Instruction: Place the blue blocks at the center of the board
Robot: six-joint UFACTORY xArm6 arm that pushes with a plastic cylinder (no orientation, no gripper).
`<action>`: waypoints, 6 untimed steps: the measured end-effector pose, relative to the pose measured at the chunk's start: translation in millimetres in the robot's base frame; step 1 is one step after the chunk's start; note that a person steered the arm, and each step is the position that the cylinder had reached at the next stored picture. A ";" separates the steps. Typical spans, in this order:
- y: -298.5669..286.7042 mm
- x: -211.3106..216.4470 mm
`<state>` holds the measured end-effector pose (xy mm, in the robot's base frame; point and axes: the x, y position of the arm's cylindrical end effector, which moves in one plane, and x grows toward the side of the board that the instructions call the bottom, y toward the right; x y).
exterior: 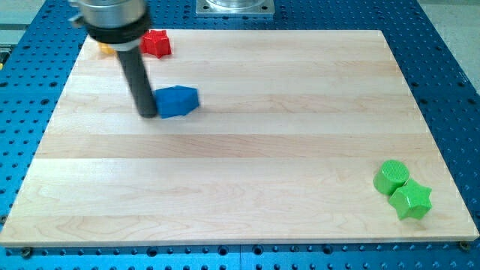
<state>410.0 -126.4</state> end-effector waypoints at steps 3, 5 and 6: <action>14.0 -27.1; 83.9 -11.2; 73.0 -15.9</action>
